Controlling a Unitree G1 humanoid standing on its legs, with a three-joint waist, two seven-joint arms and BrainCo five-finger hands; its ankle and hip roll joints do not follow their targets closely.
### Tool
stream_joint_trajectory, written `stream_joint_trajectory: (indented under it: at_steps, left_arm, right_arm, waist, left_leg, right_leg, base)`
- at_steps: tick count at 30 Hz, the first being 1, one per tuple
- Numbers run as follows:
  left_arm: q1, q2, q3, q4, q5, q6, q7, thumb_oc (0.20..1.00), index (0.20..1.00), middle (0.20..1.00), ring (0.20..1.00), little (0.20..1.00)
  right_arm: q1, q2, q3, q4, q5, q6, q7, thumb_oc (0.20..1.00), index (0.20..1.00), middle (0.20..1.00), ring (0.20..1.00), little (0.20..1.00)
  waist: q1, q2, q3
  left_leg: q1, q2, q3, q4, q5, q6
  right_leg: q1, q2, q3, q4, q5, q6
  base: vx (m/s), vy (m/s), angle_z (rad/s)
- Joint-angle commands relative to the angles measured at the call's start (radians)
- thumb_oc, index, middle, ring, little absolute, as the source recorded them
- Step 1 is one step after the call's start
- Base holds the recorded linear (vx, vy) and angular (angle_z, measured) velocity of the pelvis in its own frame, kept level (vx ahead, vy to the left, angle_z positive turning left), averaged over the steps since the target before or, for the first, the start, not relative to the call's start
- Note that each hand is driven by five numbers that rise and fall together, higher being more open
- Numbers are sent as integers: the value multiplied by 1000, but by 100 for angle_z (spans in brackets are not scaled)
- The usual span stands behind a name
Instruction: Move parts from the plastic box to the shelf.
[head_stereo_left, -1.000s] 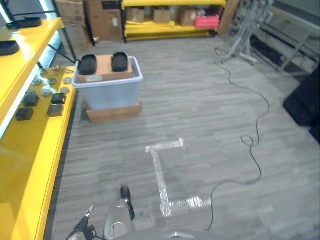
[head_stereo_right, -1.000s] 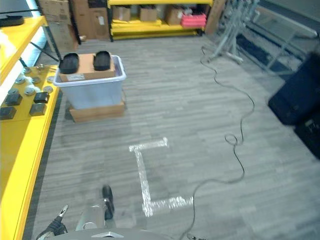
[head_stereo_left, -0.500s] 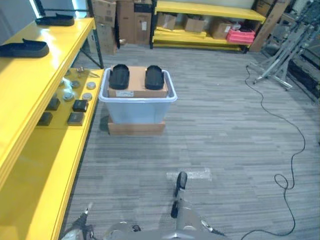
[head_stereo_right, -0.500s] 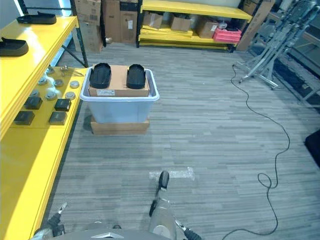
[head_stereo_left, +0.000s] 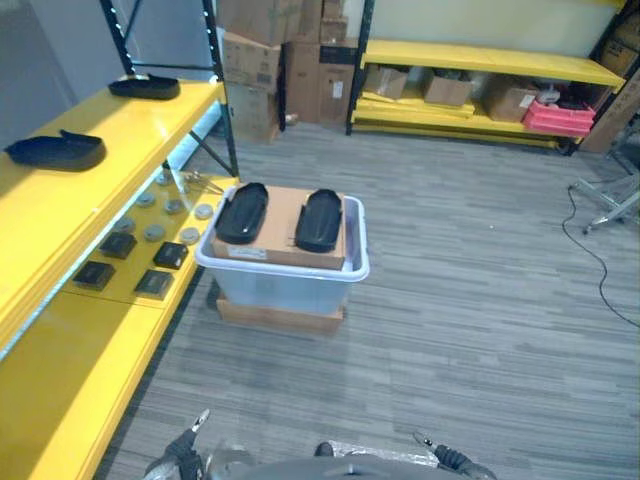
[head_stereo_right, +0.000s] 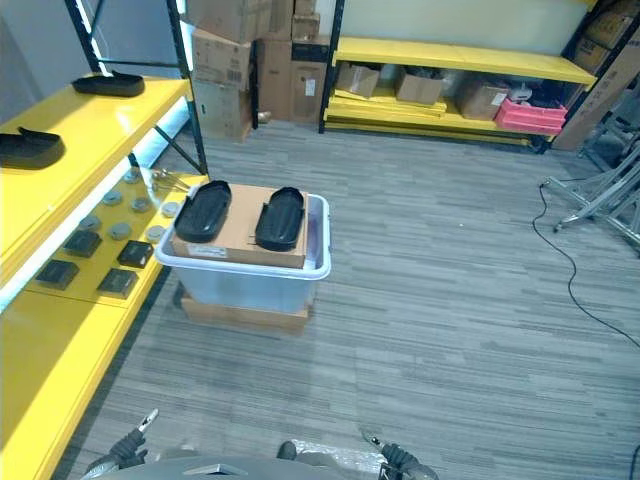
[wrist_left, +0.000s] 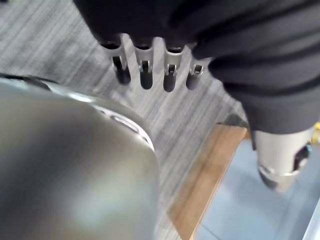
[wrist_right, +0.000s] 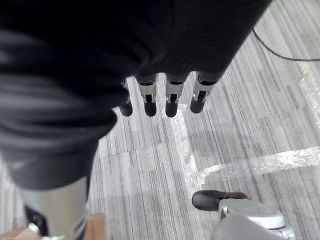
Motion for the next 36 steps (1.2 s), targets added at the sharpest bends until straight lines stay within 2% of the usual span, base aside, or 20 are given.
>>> stream_joint_trajectory:
  at_steps: [1,2,3,4,6,9,10,15,16,17,19,20,21,23,24,25,26,28,32,36]
  left_arm:
    - [-25,6,0,16,-77,-13,27,1000,1000,1000,1000,1000]
    - [-23,5,3,21,-88,-15,40,1000,1000,1000,1000,1000]
    - [-21,7,3,23,-99,-10,45,1000,1000,1000,1000,1000]
    - [-21,10,7,27,-108,-3,48,1000,1000,1000,1000,1000]
    - [-16,12,27,50,-142,-7,53,1000,1000,1000,1000,1000]
    - [1,9,71,62,-120,-34,60,1000,1000,1000,1000,1000]
    - [2,10,73,64,-116,-39,60,1000,1000,1000,1000,1000]
    - [3,28,71,44,-50,-24,48,1000,1000,1000,1000,1000]
    - [7,33,44,29,-1,-6,48,1000,1000,1000,1000,1000]
    - [7,33,44,29,-1,-6,48,1000,1000,1000,1000,1000]
    - [9,35,21,18,1,-3,48,1000,1000,1000,1000,1000]
    - [7,36,13,16,-9,-4,51,1000,1000,1000,1000,1000]
    - [-13,38,-14,6,-52,-3,62,1000,1000,1000,1000,1000]
    - [-42,44,-32,0,-67,-5,67,1000,1000,1000,1000,1000]
    - [-61,57,-40,-1,-83,4,73,1000,1000,1000,1000,1000]
    - [-60,62,-44,-8,-104,0,75,1000,1000,1000,1000,1000]
    - [-64,61,-47,-28,-111,21,78,1000,1000,1000,1000,1000]
    - [-38,36,-47,-6,-78,10,70,1000,1000,1000,1000,1000]
    - [-4,19,-24,30,-3,-9,53,1000,1000,1000,1000,1000]
    - [7,20,-21,36,21,-11,47,1000,1000,1000,1000,1000]
  right_arm:
    - [36,-54,21,30,-30,2,-17,1000,1000,1000,1000,1000]
    - [34,-53,24,30,-30,0,-23,1000,1000,1000,1000,1000]
    - [34,-53,25,30,-29,-1,-24,1000,1000,1000,1000,1000]
    - [38,-56,27,27,-29,-1,-23,1000,1000,1000,1000,1000]
    - [54,-59,41,9,-54,-14,-5,1000,1000,1000,1000,1000]
    - [48,-54,65,-10,-58,-15,-3,1000,1000,1000,1000,1000]
    - [45,-53,67,-9,-56,-16,0,1000,1000,1000,1000,1000]
    - [27,-40,76,-18,-28,-23,17,1000,1000,1000,1000,1000]
    - [9,-25,80,-47,20,-19,6,1000,1000,1000,1000,1000]
    - [9,-24,80,-47,20,-19,6,1000,1000,1000,1000,1000]
    - [-9,-9,91,-65,39,-21,-8,1000,1000,1000,1000,1000]
    - [-15,-6,94,-68,40,-21,-11,1000,1000,1000,1000,1000]
    - [-29,3,104,-75,44,-38,-11,1000,1000,1000,1000,1000]
    - [-40,1,106,-78,58,-56,-5,1000,1000,1000,1000,1000]
    - [-39,4,100,-70,47,-71,5,1000,1000,1000,1000,1000]
    - [-47,4,100,-69,46,-76,8,1000,1000,1000,1000,1000]
    - [-39,-2,101,-75,49,-80,1,1000,1000,1000,1000,1000]
    - [-10,-2,79,-71,36,-83,-9,1000,1000,1000,1000,1000]
    - [8,-11,43,-48,63,-55,-19,1000,1000,1000,1000,1000]
    - [11,-17,21,-30,77,-56,-17,1000,1000,1000,1000,1000]
  waist:
    - [-5,29,45]
    - [-1,34,43]
    - [3,42,42]
    - [5,52,42]
    - [13,70,48]
    - [37,72,46]
    - [41,71,45]
    - [80,68,22]
    - [94,63,6]
    - [94,62,6]
    - [85,68,4]
    - [82,71,6]
    - [73,81,23]
    - [71,85,41]
    - [68,75,55]
    - [60,75,65]
    - [50,81,71]
    - [56,69,50]
    - [64,46,28]
    - [68,49,20]
  left_leg:
    - [75,-26,93,-457,39,-3]
    - [82,-47,105,-601,68,-5]
    - [78,-47,102,-705,117,-13]
    - [73,-30,105,-783,183,-28]
    - [27,1,116,-938,252,-39]
    - [16,14,117,-876,231,-23]
    - [15,14,114,-867,227,-22]
    - [25,-34,127,-786,175,14]
    - [51,-107,145,-781,116,69]
    - [51,-108,145,-782,115,70]
    - [102,-158,152,-812,61,123]
    - [115,-167,152,-821,51,131]
    - [149,-170,145,-843,41,125]
    - [178,-152,127,-859,43,91]
    - [195,-157,110,-866,27,97]
    - [205,-137,111,-869,23,104]
    - [206,-106,91,-860,39,80]
    - [231,-78,92,-872,57,57]
    - [271,-58,89,-889,58,42]
    - [292,-57,88,-907,59,39]
  right_leg:
    - [44,-57,-18,-97,32,175]
    - [49,-63,-17,-97,41,191]
    - [55,-63,-11,-93,42,198]
    - [65,-59,-10,-88,37,198]
    - [87,-67,-17,-22,-11,196]
    - [103,-74,-25,67,-95,180]
    - [106,-75,-25,73,-103,179]
    - [158,-94,-46,139,-189,176]
    - [120,-138,-66,288,-165,218]
    - [118,-140,-65,291,-166,220]
    - [14,-180,-44,476,-82,265]
    - [-15,-187,-37,499,-74,269]
    - [-82,-195,-46,433,-65,259]
    - [-110,-206,-76,218,-33,257]
    - [-173,-248,-42,204,80,274]
    - [-220,-268,-29,247,98,291]
    - [-172,-233,-39,166,43,292]
    - [-97,-216,-60,76,32,295]
    - [-35,-202,-85,38,24,281]
    - [-19,-196,-97,34,19,278]
  base:
    - [324,165,-48]
    - [334,192,-53]
    - [373,189,-43]
    - [373,170,-44]
    - [553,276,-60]
    - [451,192,-44]
    - [353,113,-58]
    - [322,157,-8]
    - [335,247,34]
    - [341,292,7]
    - [141,183,10]
    - [71,32,18]
    - [13,-160,38]
    - [-6,-298,22]
    - [-41,-294,-22]
    - [-14,-354,-6]
    - [30,-290,19]
    - [214,-263,63]
    - [173,-131,13]
    - [70,-31,22]
